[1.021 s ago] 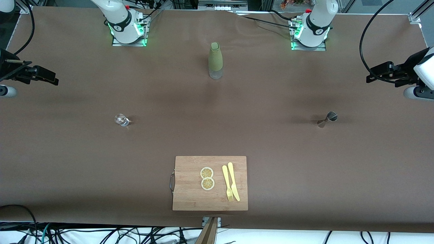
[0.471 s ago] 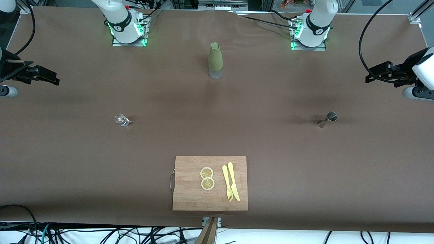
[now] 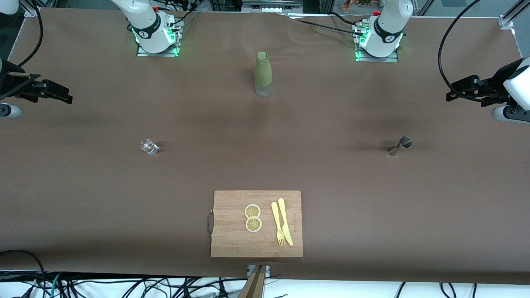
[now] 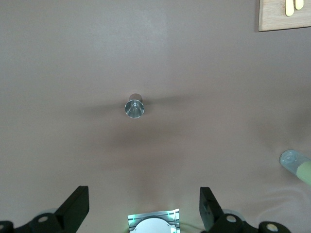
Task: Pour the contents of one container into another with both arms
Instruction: 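Move both grippers down toward the jigger and the glass beaker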
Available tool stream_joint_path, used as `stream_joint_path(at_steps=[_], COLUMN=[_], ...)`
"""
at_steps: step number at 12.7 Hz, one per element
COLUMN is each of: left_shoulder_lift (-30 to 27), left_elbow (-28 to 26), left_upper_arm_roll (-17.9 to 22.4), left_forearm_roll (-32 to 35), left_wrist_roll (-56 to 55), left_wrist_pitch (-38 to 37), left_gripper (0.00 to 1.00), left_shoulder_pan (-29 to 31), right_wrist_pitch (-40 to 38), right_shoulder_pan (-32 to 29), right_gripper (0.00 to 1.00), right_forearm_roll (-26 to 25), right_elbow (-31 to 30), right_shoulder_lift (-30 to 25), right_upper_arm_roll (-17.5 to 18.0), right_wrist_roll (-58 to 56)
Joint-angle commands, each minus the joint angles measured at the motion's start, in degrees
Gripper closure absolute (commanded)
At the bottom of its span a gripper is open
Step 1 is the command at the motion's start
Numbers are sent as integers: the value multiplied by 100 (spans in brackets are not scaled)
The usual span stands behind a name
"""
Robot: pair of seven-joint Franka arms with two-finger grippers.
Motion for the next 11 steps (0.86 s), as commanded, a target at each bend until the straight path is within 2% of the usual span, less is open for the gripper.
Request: stream_joint_path(at_steps=[1, 4, 7, 9, 11], left_shoulder_lift=[61, 69, 263, 560, 850], left_elbow=[108, 82, 12, -15, -32], left_upper_arm_roll=[23, 259, 987, 1243, 1454], left_forearm_roll=[194, 177, -138, -288, -901], left_wrist_roll=[-17, 533, 2183, 3352, 4573], left_wrist_pitch=[-23, -23, -14, -14, -23], left_gripper=[0, 0, 0, 0, 0], left_shoulder_pan=[42, 192, 324, 560, 894], right_wrist_pitch=[-77, -42, 90, 142, 300], right_shoulder_pan=[-33, -33, -33, -50, -50], right_gripper=[1, 1, 1, 1, 1], right_forearm_roll=[52, 51, 69, 113, 139], right_elbow=[-106, -228, -404, -562, -703], right_shoulder_lift=[-91, -73, -73, -38, 14], right_upper_arm_roll=[139, 148, 113, 0, -237], right_wrist_roll=[11, 11, -216, -1047, -2303])
